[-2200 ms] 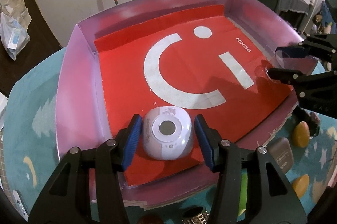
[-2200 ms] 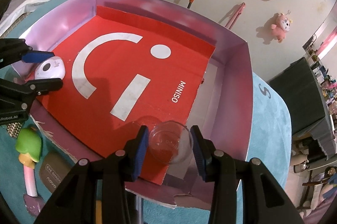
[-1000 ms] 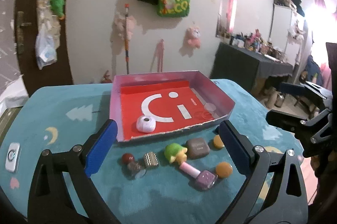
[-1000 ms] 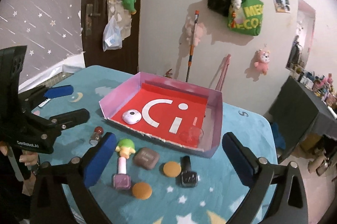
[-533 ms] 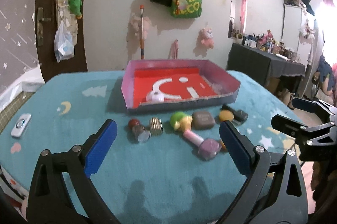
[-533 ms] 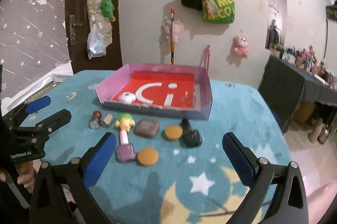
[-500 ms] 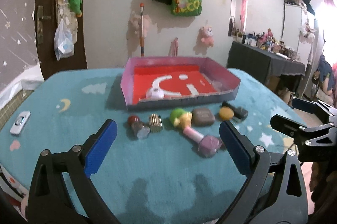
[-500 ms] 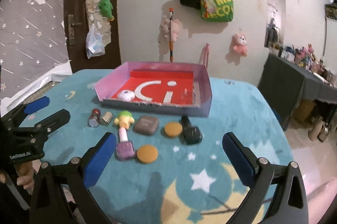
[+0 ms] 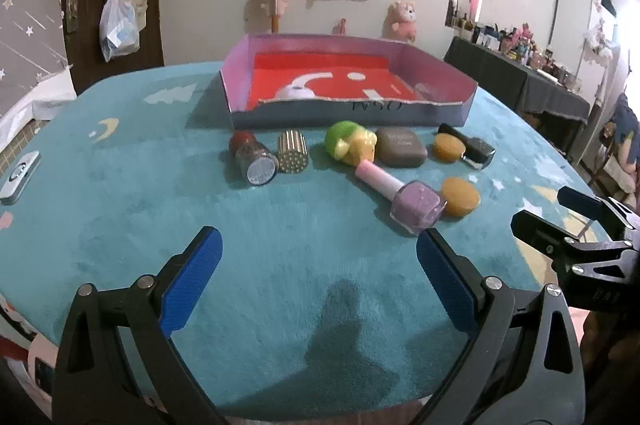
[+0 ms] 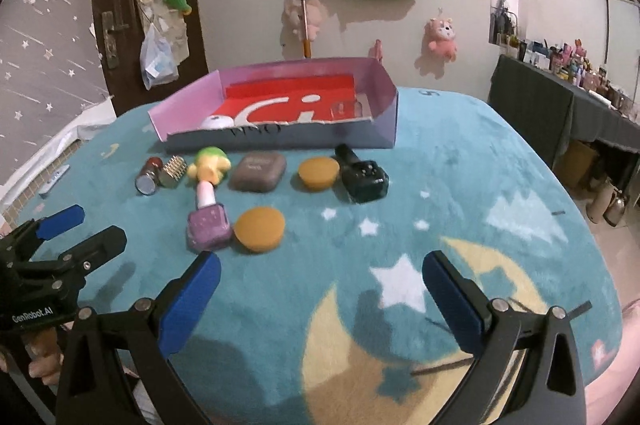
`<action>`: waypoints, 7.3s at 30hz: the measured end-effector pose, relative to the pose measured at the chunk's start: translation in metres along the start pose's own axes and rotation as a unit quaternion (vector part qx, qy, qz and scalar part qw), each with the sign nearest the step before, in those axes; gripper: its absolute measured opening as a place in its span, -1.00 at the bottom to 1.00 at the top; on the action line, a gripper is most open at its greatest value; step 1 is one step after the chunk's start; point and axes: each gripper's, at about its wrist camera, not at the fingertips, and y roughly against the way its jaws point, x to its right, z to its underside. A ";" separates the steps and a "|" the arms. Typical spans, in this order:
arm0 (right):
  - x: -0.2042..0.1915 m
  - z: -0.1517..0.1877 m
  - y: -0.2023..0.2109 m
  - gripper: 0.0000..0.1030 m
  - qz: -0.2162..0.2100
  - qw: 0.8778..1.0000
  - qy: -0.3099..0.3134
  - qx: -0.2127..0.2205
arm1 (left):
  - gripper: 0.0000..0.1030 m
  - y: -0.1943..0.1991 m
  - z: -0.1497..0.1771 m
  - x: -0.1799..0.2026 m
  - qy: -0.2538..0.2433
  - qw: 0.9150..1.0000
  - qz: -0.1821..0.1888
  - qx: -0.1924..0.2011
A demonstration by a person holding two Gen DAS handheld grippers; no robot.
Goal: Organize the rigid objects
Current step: 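Lift both tools out of the box and back over the table, then grasp the glitter nail polish with the left tool while the right tool grasps the black polish, then lower both polish bottles into the pink box and open both tools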
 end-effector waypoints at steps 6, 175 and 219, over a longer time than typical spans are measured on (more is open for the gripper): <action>0.001 0.005 -0.007 1.00 -0.003 1.000 -0.001 -0.011 | 0.93 -0.011 0.001 -0.003 0.007 1.000 0.003 -0.020; -0.018 -0.156 -0.201 -0.26 -0.127 0.965 0.169 -0.153 | -0.40 -0.212 -0.166 0.024 -0.158 0.960 0.135 -0.188; -0.020 -0.160 -0.203 -0.26 -0.130 0.963 0.170 -0.164 | 0.04 -0.205 -0.172 0.016 -0.139 0.968 0.130 -0.165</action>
